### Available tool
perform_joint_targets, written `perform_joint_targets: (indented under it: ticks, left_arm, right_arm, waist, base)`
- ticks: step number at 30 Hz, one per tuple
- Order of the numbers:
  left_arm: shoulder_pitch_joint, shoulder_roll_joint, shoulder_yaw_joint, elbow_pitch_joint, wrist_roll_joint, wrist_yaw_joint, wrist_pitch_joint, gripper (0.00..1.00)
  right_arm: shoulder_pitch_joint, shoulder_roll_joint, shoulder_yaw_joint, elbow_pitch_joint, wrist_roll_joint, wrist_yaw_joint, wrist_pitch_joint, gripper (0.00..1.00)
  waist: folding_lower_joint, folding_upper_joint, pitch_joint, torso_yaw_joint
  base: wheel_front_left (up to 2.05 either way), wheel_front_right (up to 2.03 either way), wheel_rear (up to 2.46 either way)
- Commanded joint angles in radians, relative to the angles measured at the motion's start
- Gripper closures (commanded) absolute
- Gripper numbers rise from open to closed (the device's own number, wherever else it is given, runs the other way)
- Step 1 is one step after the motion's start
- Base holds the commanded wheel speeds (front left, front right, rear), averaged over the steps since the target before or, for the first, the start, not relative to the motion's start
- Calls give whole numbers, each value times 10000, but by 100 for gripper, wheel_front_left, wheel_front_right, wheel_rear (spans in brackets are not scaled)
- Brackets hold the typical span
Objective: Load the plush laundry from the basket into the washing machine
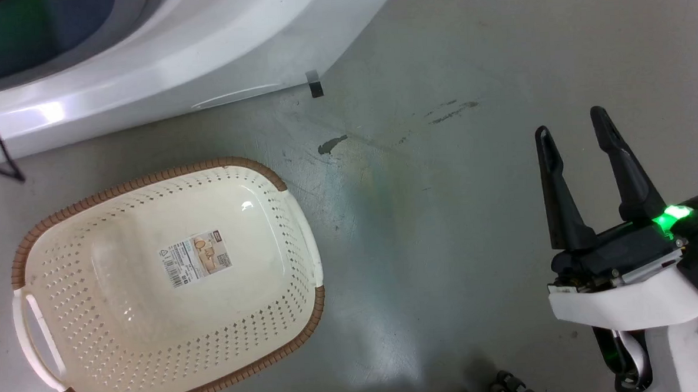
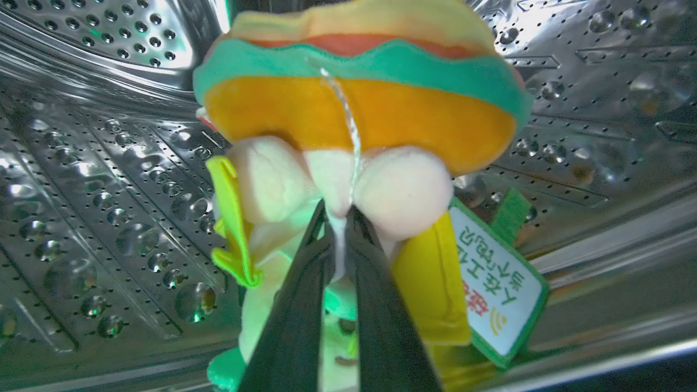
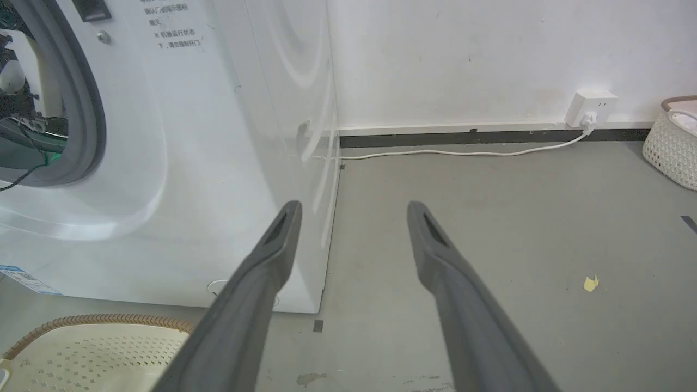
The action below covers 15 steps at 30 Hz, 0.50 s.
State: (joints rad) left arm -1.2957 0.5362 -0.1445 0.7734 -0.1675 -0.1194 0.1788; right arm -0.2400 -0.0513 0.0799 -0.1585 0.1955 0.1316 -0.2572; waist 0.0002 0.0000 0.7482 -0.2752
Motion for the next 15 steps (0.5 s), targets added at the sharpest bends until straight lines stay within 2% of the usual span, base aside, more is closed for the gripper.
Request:
perform_joint_targets:
  ticks: [1,5,6,7,11,12,15]
  left_arm:
    - [-147,65,-94,230,19,-61,-33,100]
    - [-243,-96,-338,720,-15,-77,-278,100]
    - [-245,-148,-397,829,-19,-80,-381,56]
    - [-232,-176,-459,935,-10,-82,-504,0]
    - [43,-404,-595,1427,-134,-90,-1070,0]
    - [576,-740,-527,1792,-368,-36,-1784,0]
    - [1129,-1217,-666,2020,-529,-56,-2353,0]
  right_arm:
    - [-206,11,16,15,70,-9,-46,0]
    - [-237,11,-36,77,-42,-9,-46,0]
    - [-245,11,-31,94,-94,-9,-46,0]
    - [-257,11,-10,105,-156,-9,-46,0]
    - [-206,11,-103,164,-344,-9,-46,0]
    - [-54,11,-177,274,-518,-9,-46,0]
    - [117,11,-259,307,-741,-9,-46,0]
  waist:
    - [-2,0,26,20]
    - [-2,0,-73,186]
    - [-2,0,-143,229]
    - [-2,0,-226,262]
    - [-2,0,-811,484]
    - [-2,0,-1563,733]
    - [-2,0,-2236,1131]
  base:
    - [0,0,0]
    - [0,0,0]
    - [0,0,0]
    - [0,0,0]
    - [0,0,0]
    - [0,0,0]
    - [0,0,0]
